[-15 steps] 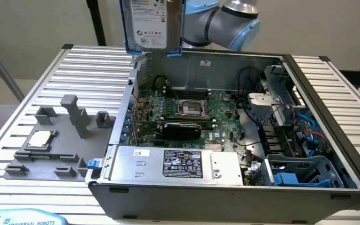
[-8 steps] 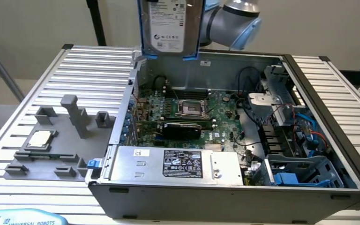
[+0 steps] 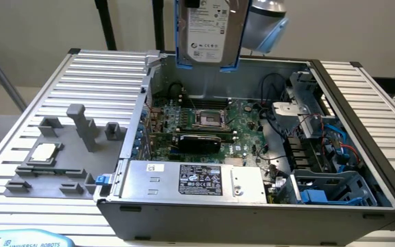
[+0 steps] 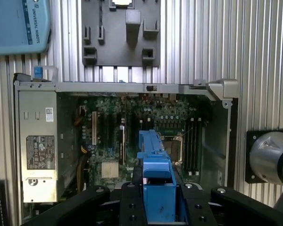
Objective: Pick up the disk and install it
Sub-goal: 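Pick up the disk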
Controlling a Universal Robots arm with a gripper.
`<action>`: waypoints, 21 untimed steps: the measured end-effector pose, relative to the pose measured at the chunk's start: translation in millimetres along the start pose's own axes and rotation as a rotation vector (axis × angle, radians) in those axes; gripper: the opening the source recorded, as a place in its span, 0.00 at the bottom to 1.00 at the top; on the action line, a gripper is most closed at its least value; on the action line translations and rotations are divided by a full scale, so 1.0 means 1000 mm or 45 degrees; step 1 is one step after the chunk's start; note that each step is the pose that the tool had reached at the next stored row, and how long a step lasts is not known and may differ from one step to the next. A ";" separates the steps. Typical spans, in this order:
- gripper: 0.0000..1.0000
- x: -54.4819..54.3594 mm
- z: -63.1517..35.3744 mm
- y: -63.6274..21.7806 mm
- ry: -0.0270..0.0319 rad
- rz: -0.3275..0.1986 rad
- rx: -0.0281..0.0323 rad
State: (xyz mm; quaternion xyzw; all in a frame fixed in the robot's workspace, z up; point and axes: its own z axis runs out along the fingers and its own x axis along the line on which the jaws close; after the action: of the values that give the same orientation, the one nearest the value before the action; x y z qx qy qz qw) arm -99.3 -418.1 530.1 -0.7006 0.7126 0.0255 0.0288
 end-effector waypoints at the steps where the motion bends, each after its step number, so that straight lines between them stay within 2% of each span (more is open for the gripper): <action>1: 0.33 0.001 0.0003 -0.0048 0.0002 0.000 -0.0001; 17: 0.33 0.021 0.0055 -0.0776 0.0001 0.000 -0.0001; 21: 0.33 0.030 0.0075 -0.0912 0.0002 0.000 -0.0001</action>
State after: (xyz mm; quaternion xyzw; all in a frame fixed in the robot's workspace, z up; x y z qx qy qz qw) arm -8.6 -449.2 520.7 -0.7005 0.7126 0.0255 0.0288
